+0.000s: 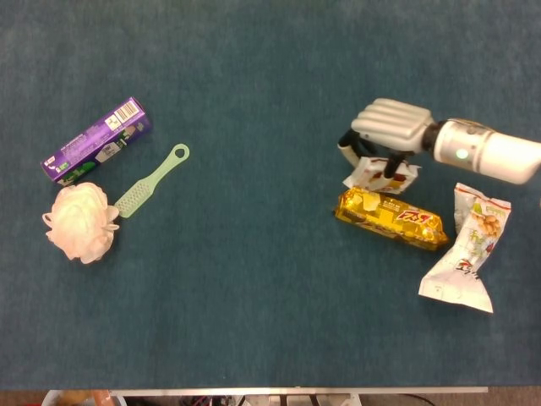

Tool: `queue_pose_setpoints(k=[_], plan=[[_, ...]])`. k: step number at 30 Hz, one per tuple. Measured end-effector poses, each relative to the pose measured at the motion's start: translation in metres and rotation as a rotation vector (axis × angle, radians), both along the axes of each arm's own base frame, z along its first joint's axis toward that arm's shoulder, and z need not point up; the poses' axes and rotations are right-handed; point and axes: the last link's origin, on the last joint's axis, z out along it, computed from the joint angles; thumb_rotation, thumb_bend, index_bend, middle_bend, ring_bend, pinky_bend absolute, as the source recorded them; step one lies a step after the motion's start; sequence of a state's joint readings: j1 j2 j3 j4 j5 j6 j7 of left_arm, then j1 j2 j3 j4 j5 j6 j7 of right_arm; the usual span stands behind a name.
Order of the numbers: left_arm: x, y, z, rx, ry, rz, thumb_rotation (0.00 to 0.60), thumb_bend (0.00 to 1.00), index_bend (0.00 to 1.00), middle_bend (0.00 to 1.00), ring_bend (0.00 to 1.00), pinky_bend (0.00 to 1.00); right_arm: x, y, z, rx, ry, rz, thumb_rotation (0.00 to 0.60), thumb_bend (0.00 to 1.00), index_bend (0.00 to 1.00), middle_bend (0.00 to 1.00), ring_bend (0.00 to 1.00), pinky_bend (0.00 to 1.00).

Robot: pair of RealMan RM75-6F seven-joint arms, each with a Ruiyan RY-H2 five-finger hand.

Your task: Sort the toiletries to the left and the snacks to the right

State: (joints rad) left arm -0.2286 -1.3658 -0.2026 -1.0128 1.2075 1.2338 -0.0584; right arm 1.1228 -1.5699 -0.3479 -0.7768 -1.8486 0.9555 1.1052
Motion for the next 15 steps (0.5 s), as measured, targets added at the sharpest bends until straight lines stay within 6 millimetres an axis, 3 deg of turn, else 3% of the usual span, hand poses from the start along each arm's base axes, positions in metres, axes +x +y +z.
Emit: queue_pose_setpoints(k=[10,15], plan=[[0.006,0.005,-0.001,-0.001,0.0,-0.019,0.6,0.11,0.32,0.23,0.27,0.43,-0.017,0.023,0.036,0.028,0.042,-0.044,0.6,0.0,0.66,0.72,0.65,0.63],[0.011,0.009,-0.005,-0.013,0.004,-0.032,0.6,0.11,0.32,0.23,0.27,0.43,-0.025,0.029,0.047,-0.013,0.039,-0.048,0.6,0.0,0.65,0.64,0.57,0.63]])
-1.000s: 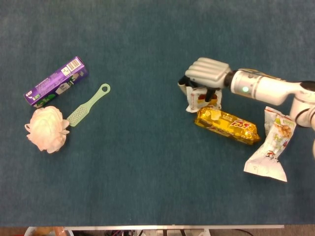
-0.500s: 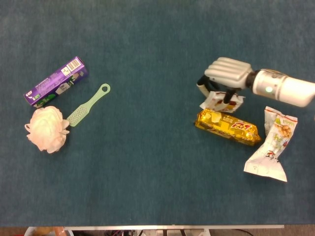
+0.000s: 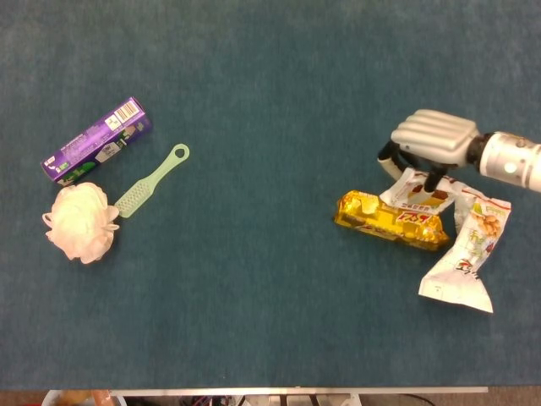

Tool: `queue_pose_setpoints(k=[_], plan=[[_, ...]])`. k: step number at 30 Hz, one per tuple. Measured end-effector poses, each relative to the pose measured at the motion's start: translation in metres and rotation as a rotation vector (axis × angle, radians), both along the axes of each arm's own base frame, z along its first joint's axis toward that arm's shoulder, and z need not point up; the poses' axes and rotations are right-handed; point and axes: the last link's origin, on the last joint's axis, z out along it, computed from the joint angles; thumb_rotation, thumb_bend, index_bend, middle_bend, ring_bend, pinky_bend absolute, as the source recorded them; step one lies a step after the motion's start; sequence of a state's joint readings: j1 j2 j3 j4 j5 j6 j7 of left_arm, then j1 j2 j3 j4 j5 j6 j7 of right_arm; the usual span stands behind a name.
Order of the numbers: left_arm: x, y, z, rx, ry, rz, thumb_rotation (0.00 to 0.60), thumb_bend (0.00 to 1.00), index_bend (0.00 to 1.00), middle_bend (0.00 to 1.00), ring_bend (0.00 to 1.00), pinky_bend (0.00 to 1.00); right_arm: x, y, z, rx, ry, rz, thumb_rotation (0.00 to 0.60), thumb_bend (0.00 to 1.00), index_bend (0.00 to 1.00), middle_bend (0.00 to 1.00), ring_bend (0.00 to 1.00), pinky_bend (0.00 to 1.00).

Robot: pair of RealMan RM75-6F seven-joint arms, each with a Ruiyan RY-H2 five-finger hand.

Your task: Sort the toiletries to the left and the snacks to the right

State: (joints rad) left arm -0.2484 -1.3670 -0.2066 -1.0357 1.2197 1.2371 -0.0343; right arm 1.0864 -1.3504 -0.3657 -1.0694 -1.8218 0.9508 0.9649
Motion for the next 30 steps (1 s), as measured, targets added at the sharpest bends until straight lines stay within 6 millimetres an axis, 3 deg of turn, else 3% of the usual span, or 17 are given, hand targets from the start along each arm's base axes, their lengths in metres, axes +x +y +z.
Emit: queue_pose_setpoints(k=[7,15,24,30], plan=[[0.004,0.005,-0.005,-0.011,0.004,-0.003,0.6,0.11,0.32,0.23,0.27,0.43,-0.004,0.0,0.002,-0.056,-0.005,0.018,0.6,0.0,0.44,0.37,0.31,0.61],[0.009,0.006,-0.004,-0.008,0.006,-0.017,0.6,0.11,0.32,0.23,0.27,0.43,-0.006,-0.002,0.009,-0.123,-0.051,0.027,0.6,0.0,0.34,0.25,0.25,0.54],[0.043,0.011,-0.003,-0.004,-0.027,-0.137,0.6,0.11,0.32,0.23,0.27,0.43,-0.015,0.007,0.036,-0.334,-0.156,0.069,0.6,0.0,0.33,0.24,0.24,0.45],[0.081,0.021,-0.01,-0.042,-0.066,-0.266,0.6,0.11,0.32,0.23,0.27,0.43,-0.037,0.035,0.06,-0.584,-0.185,0.093,0.6,0.0,0.33,0.29,0.24,0.44]])
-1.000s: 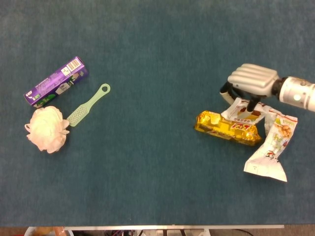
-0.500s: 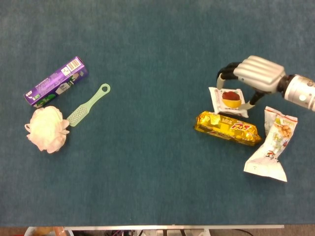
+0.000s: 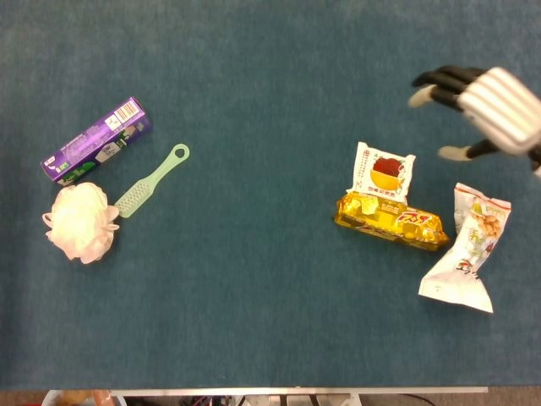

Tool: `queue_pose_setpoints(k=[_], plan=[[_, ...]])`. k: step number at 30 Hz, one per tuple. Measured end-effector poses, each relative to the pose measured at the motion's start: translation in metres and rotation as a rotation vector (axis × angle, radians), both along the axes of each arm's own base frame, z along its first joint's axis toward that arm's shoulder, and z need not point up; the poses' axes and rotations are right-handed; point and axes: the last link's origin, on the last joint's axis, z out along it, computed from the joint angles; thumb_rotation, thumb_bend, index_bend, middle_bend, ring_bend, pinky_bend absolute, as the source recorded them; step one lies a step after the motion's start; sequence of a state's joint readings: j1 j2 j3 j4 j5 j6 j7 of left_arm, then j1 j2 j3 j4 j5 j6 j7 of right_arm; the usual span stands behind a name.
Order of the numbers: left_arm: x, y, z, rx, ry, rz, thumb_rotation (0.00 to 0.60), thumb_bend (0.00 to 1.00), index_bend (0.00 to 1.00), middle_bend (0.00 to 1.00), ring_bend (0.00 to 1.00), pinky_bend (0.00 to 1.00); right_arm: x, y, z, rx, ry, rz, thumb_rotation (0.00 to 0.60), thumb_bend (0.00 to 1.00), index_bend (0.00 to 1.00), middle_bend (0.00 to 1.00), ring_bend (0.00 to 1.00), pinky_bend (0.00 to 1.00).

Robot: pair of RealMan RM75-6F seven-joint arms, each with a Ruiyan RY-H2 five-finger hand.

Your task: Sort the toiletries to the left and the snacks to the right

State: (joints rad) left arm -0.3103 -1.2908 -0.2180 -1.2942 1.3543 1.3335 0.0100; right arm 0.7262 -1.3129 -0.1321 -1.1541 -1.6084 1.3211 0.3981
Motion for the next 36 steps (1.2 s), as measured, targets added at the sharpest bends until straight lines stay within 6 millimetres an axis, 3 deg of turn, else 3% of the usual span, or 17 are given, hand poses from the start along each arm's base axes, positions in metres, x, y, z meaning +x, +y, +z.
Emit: queue_pose_setpoints(k=[8,16,26,30,36], plan=[[0.037,0.015,-0.021,-0.081,-0.069,-0.161,0.6,0.11,0.33,0.25,0.27,0.43,-0.039,0.063,0.035,-0.253,-0.027,-0.139,0.6,0.0,0.33,0.31,0.24,0.44],[0.055,0.01,-0.041,-0.15,-0.175,-0.26,0.6,0.11,0.35,0.27,0.28,0.43,-0.064,0.122,0.06,-0.416,-0.011,-0.302,0.6,0.0,0.36,0.32,0.24,0.44],[0.038,0.001,-0.044,-0.176,-0.198,-0.25,0.6,0.11,0.35,0.27,0.28,0.43,-0.093,0.178,0.07,-0.549,-0.021,-0.516,0.6,0.0,0.36,0.34,0.24,0.44],[0.024,0.004,-0.039,-0.151,-0.152,-0.22,0.6,0.11,0.35,0.27,0.28,0.43,-0.103,0.186,0.065,-0.572,-0.029,-0.568,0.6,0.0,0.37,0.34,0.24,0.44],[0.001,0.004,-0.029,-0.094,-0.095,-0.149,0.6,0.11,0.35,0.27,0.28,0.43,-0.111,0.181,0.056,-0.559,-0.054,-0.594,0.6,0.0,0.38,0.34,0.24,0.44]])
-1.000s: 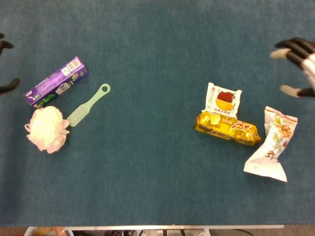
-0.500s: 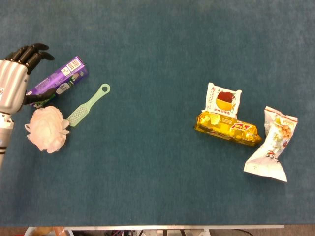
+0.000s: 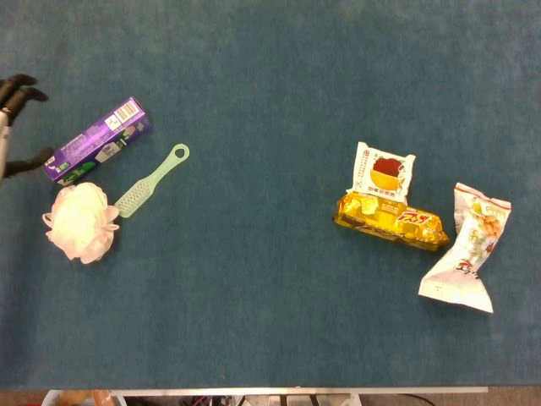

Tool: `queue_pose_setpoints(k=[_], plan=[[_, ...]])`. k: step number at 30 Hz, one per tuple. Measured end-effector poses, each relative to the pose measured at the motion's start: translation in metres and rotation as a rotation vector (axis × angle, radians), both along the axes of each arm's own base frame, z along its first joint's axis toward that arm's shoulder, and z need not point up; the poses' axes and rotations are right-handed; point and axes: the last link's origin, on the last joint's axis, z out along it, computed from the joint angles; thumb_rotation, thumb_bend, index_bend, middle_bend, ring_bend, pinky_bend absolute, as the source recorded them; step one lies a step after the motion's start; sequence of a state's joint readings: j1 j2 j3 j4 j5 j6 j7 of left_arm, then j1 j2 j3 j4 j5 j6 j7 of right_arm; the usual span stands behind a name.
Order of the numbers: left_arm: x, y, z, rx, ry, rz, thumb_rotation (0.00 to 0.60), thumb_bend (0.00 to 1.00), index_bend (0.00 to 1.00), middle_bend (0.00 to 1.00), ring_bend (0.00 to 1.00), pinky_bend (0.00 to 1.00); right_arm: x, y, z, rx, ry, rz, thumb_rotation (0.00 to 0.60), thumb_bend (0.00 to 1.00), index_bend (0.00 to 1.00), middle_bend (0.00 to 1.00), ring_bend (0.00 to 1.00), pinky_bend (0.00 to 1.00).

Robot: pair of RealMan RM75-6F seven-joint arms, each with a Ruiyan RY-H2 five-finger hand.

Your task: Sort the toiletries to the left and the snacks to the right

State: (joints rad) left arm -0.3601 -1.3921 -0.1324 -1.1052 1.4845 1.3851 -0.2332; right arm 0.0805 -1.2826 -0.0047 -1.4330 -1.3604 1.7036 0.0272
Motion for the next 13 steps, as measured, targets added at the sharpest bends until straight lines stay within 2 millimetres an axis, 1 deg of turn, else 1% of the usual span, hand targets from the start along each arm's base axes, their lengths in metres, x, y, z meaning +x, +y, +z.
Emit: queue_pose_setpoints(k=[5,9,13], plan=[[-0.012,-0.008,0.009,0.034,0.034,0.035,0.6,0.11,0.35,0.27,0.28,0.43,-0.003,-0.005,-0.008,0.017,-0.027,-0.007,0.6,0.0,0.38,0.34,0.24,0.44],[-0.022,-0.014,0.017,0.063,0.061,0.07,0.6,0.11,0.35,0.27,0.28,0.43,-0.006,-0.01,-0.01,0.029,-0.047,-0.018,0.6,0.0,0.38,0.34,0.24,0.44],[-0.028,-0.02,0.019,0.062,0.068,0.096,0.6,0.11,0.35,0.27,0.28,0.43,-0.006,-0.017,-0.014,0.05,-0.07,-0.011,0.6,0.0,0.38,0.34,0.24,0.44]])
